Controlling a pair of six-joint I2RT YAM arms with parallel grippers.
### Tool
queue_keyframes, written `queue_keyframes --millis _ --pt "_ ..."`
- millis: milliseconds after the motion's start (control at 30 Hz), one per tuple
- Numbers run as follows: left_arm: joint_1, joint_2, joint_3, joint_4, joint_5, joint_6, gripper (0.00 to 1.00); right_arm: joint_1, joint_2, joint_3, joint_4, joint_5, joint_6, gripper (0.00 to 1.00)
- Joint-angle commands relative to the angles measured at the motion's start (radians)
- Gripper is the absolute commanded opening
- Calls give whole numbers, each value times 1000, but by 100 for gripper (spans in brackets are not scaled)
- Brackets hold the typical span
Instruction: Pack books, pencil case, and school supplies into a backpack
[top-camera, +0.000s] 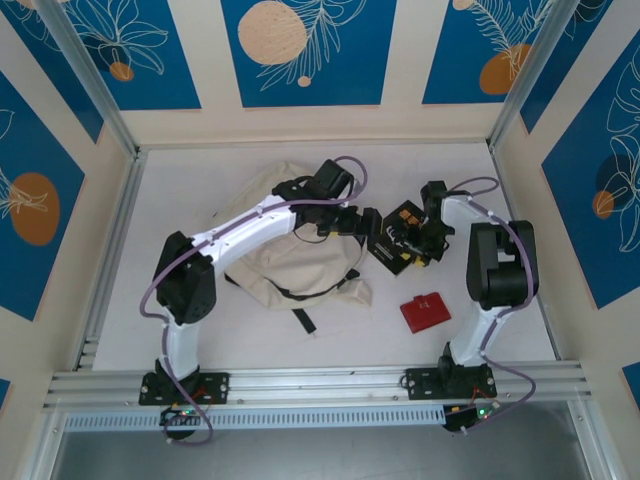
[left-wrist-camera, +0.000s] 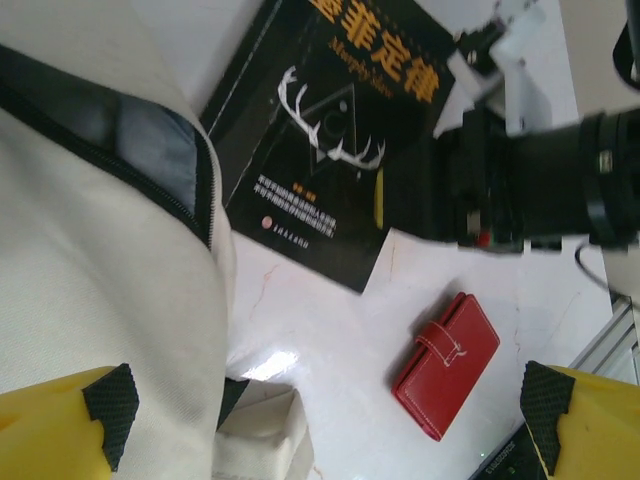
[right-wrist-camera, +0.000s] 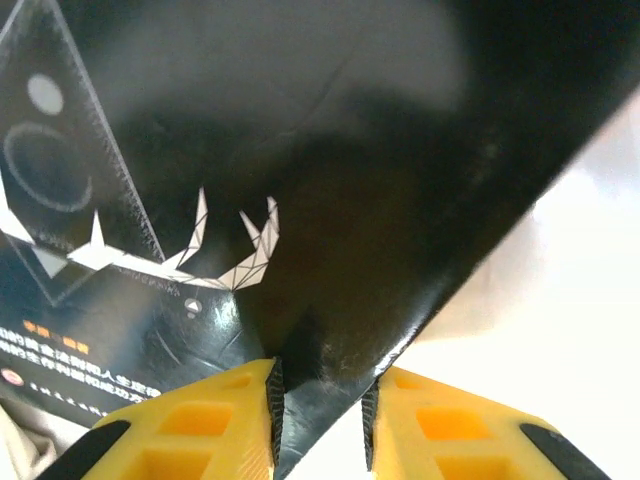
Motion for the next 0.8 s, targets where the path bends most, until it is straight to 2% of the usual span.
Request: queue_keyframes --millis 0,133,267,367,633,767 --pt "-16 45 78 -36 -5 19 99 -3 -42 -91 -68 50 67 30" --pt "-25 110 148 -28 -3 26 95 -63 -131 -122 -16 48 84 39" --pt "-35 195 229 -16 0 21 87 -135 -203 -177 103 -73 104 47" --pt "-45 266 301 -1 3 2 77 -178 -231 -212 168 -129 127 49" --pt "-83 487 502 10 -8 -106 40 -227 -204 -230 225 -219 134 49" --pt "-91 546 525 -26 -66 -210 32 -229 -185 -229 241 -234 142 48"
